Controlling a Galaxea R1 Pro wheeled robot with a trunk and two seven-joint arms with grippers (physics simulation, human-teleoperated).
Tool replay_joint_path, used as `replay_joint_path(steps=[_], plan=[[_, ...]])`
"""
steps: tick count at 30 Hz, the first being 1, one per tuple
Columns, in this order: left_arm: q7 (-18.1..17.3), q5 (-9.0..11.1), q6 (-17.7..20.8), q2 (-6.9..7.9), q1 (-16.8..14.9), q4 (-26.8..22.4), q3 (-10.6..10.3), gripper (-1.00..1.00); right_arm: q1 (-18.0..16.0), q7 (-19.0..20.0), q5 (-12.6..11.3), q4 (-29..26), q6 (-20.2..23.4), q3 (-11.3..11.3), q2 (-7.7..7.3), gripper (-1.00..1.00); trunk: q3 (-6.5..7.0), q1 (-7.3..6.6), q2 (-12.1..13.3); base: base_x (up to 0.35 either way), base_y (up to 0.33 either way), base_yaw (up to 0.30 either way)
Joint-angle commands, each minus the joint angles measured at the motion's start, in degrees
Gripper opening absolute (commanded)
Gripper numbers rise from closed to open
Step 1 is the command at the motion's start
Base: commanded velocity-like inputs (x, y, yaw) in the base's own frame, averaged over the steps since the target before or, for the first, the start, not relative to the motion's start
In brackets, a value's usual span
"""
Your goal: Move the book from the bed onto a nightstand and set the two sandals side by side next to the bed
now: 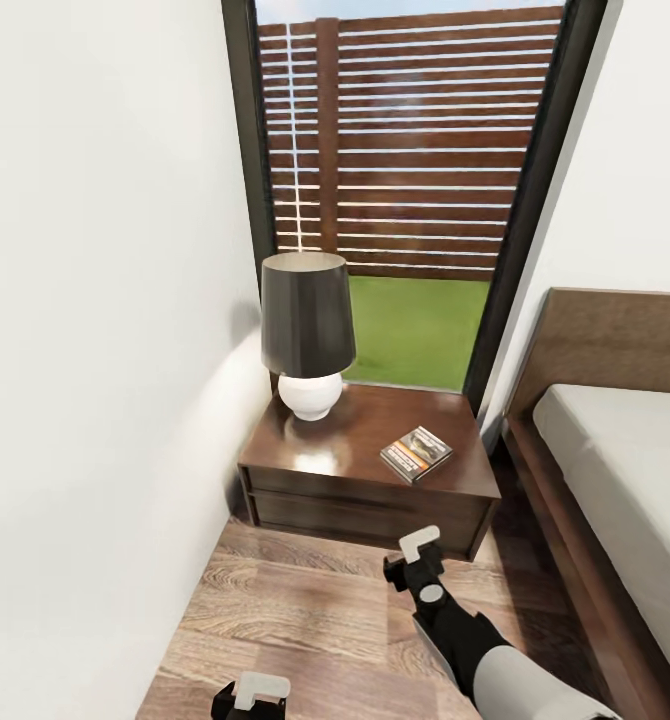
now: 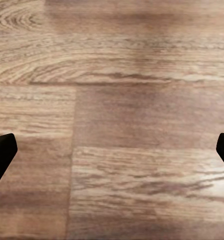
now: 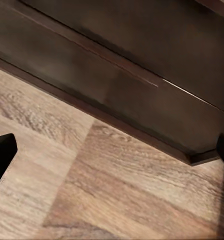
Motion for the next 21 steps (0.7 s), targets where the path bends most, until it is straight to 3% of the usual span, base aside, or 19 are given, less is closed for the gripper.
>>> replay_joint_path(steps=[1,2,3,5,8,9,12,14,21], plan=[[0.3,0.3,-0.2,0.01,0.0,0.0,-0.5,1.0,0.1,-0.3,-0.8,0.1,-0.2,0.2,-0.15,1.0,-0.05,-0.01,0.0,0.0,0.0,0.0],[0.3,0.3,-0.2,0.02,0.0,0.0,-0.5,1.0,0.2,-0.3,-2.1,0.1,-0.3,0.2,-0.24,1.0,-0.05,-0.01,0.0,0.0,0.0,0.0],[0.3,0.3,-0.2,0.04,0.0,0.0,-0.5,1.0,0.4,-0.3,-6.0,0.1,-1.0,0.2,-0.3,1.0,-0.05,-0.01,0.0,0.0,0.0,0.0],[0.3,0.3,-0.2,0.04,0.0,0.0,-0.5,1.0,0.4,-0.4,-7.8,0.4,-1.7,0.2,-0.36,1.0,-0.05,-0.01,0.0,0.0,0.0,0.0],[0.3,0.3,-0.2,0.04,0.0,0.0,-0.5,1.0,0.4,-0.4,-8.7,1.6,-2.2,0.2,-0.35,1.0,0.49,-0.67,1.2,0.0,0.0,0.0],[0.4,0.5,0.0,-0.06,0.0,0.0,-0.5,1.0,0.4,0.1,-15.2,10.8,-6.7,0.2,-0.33,1.0,0.67,-0.89,1.6,0.0,0.0,0.0],[0.6,0.6,0.2,-0.01,0.0,0.0,-0.4,1.0,0.4,0.2,-16.4,13.1,-8.4,0.2,-0.36,1.0,1.21,-1.55,2.8,0.0,0.0,0.0],[0.7,0.8,0.5,0.03,0.0,0.0,-0.3,1.0,0.4,0.3,-18.6,17.0,-10.8,0.2,-0.33,1.0,1.57,-1.99,3.6,0.0,0.0,0.0],[0.8,1.1,0.6,0.04,0.0,0.1,0.2,1.0,0.5,0.4,-20.5,18.5,-11.7,0.2,-0.36,1.0,2.83,-3.53,6.4,0.0,0.0,0.0]])
